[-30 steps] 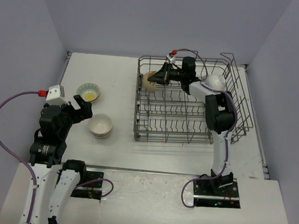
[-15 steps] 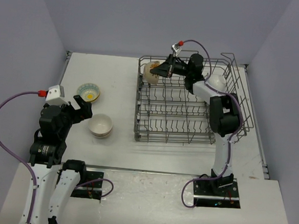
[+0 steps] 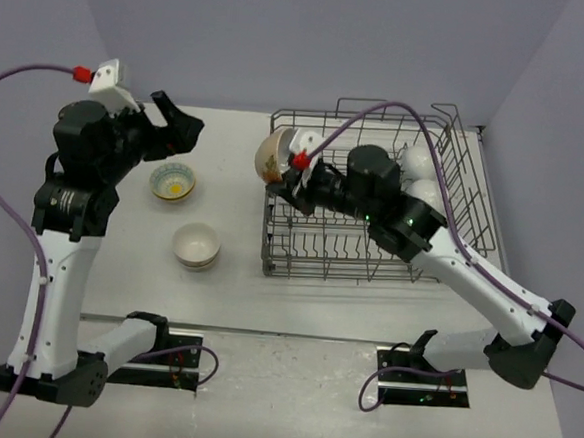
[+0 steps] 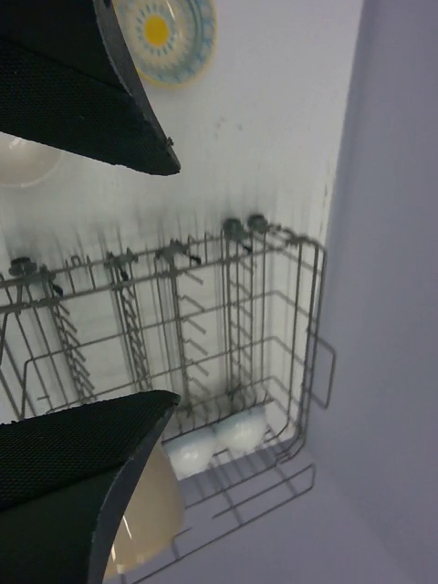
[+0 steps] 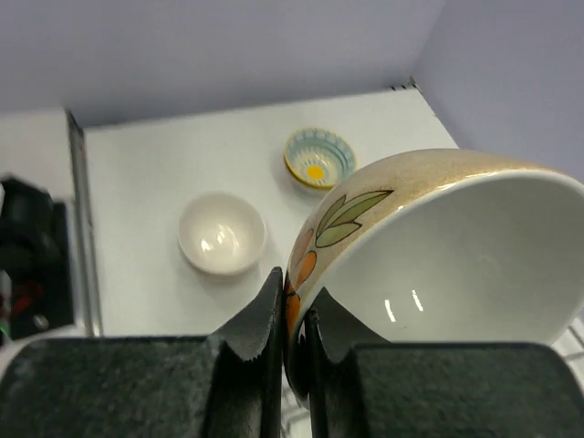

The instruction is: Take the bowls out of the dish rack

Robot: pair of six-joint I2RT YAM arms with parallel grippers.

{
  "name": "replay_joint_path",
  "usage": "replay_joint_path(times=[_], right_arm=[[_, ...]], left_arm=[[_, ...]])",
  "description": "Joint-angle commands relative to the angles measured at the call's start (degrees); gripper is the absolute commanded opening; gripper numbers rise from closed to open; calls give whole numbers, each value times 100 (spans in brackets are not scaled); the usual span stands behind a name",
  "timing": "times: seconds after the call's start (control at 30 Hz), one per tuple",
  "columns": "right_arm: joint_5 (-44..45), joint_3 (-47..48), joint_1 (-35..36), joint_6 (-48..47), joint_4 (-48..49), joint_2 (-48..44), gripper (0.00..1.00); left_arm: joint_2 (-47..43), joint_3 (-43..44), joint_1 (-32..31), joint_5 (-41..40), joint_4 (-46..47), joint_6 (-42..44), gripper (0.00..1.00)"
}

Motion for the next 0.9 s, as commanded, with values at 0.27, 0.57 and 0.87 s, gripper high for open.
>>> replay_joint_path(times=[0.27, 0.57, 0.87], right_arm=[[1963, -2048, 1083, -3806, -1148, -1615, 0], [1734, -1548, 1294, -3649, -1641, -1318, 0], [2226, -1231, 1408, -3648, -1624, -1204, 0]], left_arm=[[1644, 1100, -2813, -102, -463, 22, 100], [2040, 334, -3948, -718, -332, -84, 100], [2400, 159, -4301, -1817, -718, -128, 67]])
